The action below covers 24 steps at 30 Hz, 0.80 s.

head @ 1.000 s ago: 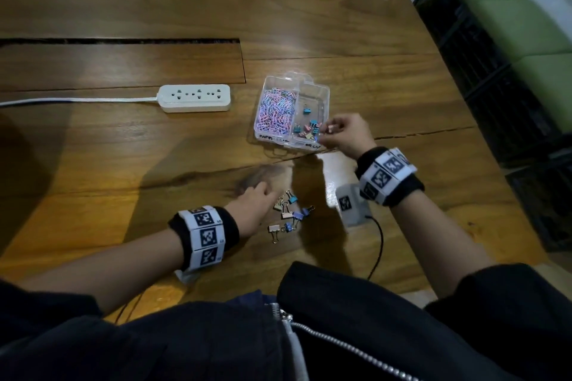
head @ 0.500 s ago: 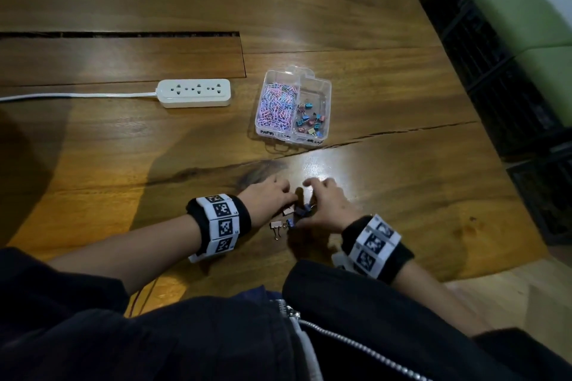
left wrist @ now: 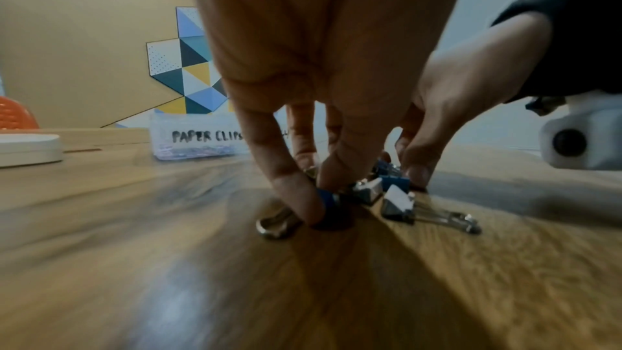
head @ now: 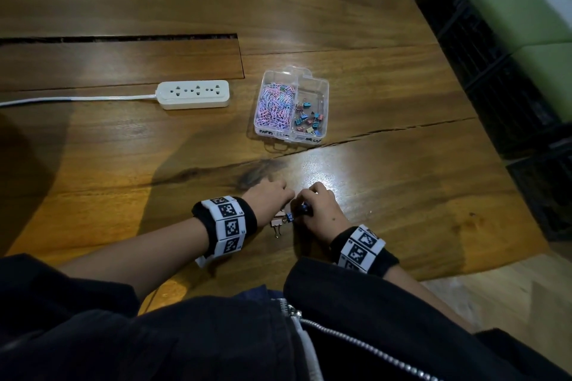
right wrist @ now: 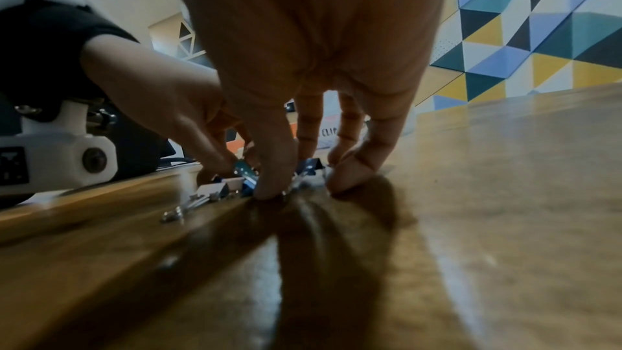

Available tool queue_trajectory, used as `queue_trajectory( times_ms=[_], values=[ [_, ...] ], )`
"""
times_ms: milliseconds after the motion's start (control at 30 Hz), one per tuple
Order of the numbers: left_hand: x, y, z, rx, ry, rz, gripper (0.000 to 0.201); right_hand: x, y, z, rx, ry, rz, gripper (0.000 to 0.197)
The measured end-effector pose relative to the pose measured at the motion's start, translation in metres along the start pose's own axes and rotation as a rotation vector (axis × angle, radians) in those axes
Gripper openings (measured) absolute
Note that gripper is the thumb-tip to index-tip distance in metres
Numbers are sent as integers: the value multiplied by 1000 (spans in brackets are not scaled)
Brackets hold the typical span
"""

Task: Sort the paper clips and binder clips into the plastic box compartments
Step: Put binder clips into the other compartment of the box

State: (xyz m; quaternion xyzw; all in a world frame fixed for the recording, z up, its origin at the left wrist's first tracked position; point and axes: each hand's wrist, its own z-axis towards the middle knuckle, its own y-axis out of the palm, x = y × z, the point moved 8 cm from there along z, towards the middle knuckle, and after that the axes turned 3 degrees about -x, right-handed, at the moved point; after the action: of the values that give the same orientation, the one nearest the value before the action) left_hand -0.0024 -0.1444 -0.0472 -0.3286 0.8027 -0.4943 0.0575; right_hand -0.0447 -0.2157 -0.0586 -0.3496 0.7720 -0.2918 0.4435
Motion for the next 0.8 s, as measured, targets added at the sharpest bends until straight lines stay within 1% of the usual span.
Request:
queue_trajectory(
  times_ms=[133, 300, 367, 467, 600, 800],
  values=[
    [-7, -4, -2, 35, -1, -114, 24, 3, -2, 3, -22, 43, 71, 28],
    [-22, -5, -3, 48, -56, -270, 19, 6, -7, 2, 20, 61, 120, 14],
    [-24, -3, -5, 43, -53, -267, 18, 9, -8, 1, 48, 53, 85, 13],
    [-23, 3, -8, 35, -37, -201, 18, 13, -6, -1, 51, 45, 59, 13],
    [-24, 5, -12, 39, -33, -164, 17, 12, -8, 1, 51, 12, 95, 13],
    [-30, 4, -15, 45, -24, -243, 9, 13, -15, 3, 95, -14, 122, 14]
  ],
)
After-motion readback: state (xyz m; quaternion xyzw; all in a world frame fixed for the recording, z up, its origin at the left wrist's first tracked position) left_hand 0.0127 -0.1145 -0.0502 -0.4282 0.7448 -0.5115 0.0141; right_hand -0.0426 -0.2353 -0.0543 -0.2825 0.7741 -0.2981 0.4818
